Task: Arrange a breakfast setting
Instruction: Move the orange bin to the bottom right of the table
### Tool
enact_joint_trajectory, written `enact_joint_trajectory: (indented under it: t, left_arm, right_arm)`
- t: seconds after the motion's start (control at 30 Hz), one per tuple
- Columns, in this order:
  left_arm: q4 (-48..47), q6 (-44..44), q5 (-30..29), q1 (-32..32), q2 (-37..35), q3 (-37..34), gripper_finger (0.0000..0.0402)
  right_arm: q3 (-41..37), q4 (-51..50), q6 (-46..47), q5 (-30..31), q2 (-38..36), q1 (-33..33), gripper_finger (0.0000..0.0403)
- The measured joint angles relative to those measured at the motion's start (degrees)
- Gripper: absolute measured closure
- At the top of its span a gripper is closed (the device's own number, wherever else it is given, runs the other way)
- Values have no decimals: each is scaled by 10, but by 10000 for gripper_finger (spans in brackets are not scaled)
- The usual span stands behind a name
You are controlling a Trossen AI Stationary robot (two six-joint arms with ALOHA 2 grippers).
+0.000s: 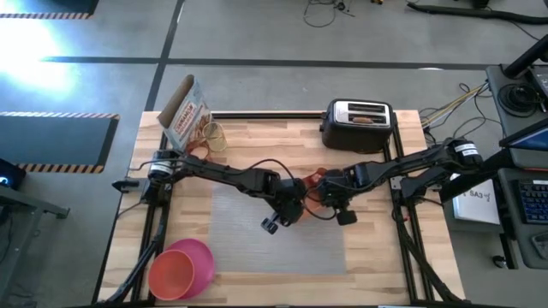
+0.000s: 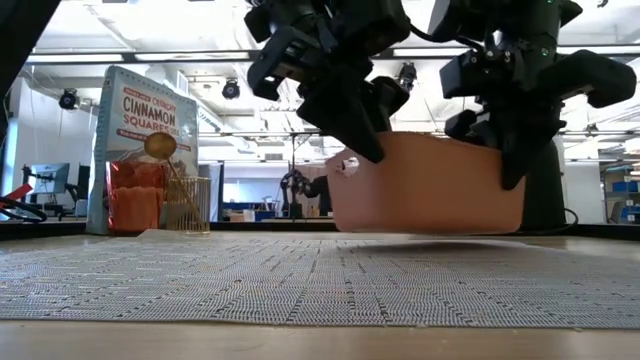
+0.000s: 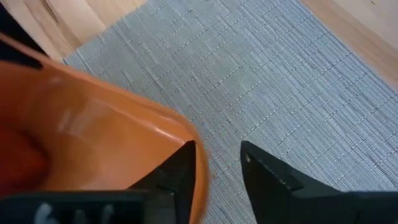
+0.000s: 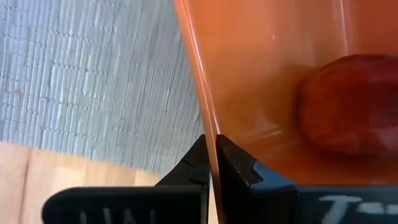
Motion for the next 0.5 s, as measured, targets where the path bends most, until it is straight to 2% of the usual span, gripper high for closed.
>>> enact_joint_trajectory:
  t: [0.2,0.37,0.5]
  left_arm:
    - [-4,1,2,1,0,3,266]
    - [-7,8,8,3,-5,4,265]
    - [-9,19,13,3,-5,5,265]
  right_arm:
    - [1,-58,99,-17,-20,0,394]
    - [-1,-70,247,-66,-62,6,394]
    - [-1,-74,347,-71,-95,38,394]
